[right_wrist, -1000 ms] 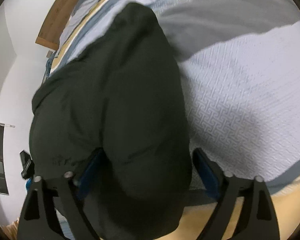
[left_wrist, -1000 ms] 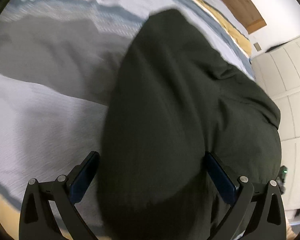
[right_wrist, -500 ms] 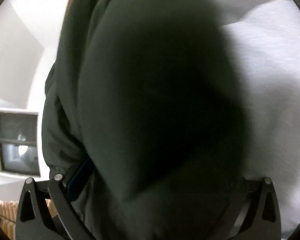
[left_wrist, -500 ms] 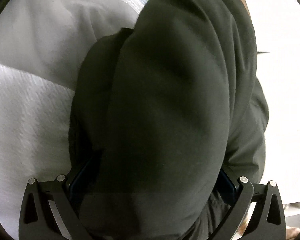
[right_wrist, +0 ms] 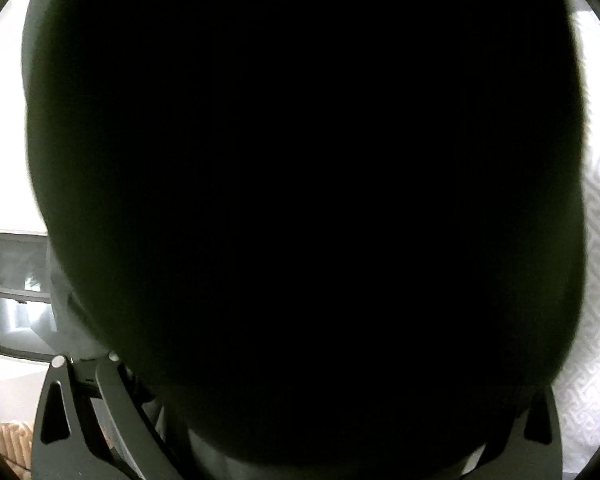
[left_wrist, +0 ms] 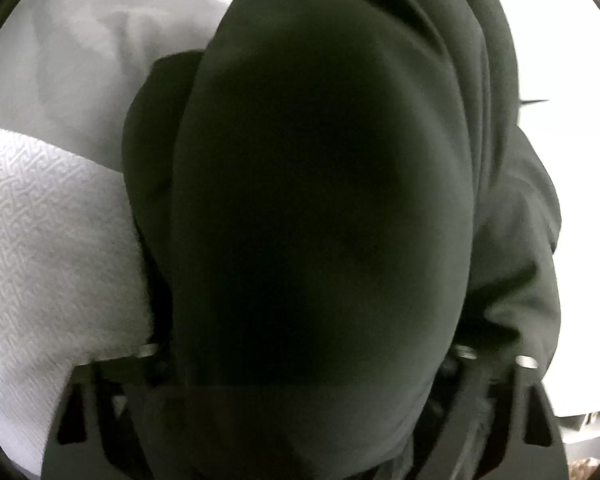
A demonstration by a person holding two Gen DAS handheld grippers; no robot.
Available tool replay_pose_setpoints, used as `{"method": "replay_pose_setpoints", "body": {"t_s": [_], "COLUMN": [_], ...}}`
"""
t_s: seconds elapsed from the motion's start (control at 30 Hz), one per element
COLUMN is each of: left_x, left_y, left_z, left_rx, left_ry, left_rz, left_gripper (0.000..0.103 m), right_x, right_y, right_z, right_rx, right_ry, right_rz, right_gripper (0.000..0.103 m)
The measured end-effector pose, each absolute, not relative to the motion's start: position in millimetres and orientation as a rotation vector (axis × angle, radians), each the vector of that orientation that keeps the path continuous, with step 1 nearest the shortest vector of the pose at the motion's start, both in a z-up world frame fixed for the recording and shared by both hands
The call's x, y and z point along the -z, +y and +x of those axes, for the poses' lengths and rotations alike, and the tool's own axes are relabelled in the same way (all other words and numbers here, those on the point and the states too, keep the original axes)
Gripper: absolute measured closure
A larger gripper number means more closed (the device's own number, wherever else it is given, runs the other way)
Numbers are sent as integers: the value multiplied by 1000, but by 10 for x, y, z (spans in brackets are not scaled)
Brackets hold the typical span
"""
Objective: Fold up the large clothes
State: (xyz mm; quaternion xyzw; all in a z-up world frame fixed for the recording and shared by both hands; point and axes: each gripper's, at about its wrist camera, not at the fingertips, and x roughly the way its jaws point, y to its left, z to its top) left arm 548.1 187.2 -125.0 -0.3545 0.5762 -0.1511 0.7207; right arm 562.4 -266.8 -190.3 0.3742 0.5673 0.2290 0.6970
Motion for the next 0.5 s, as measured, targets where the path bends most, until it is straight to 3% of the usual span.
{"method": "replay_pose_setpoints", "body": {"t_s": [0.03,0.1,0.2,0.27,0.5], "left_x": [1221,1142,1053,962,511], "left_y": [1834,1806,1780,1761,1594], "left_z": [5464,5426,5362,5307,4980], "left_rx": [343,362,362,368,450], "left_ry": [1268,1256,1240,1221,1120], "left_rz": [-780,-787,-825,-849,-881], "left_gripper": [45,59,70,73,78], "right_x": [1883,1841,1675,1530,941], "right_y": [-2648,-2612,-2523,-2438,-2199], "right_z": [5619,5612,5601,5599,5604], "right_rx": [-507,-518,-561,-578,-632], "right_ry": [1265,1261,1223,1203,1106], "right_rz": [832,847,854,817,738], "right_gripper": [1,13,58,70,79]}}
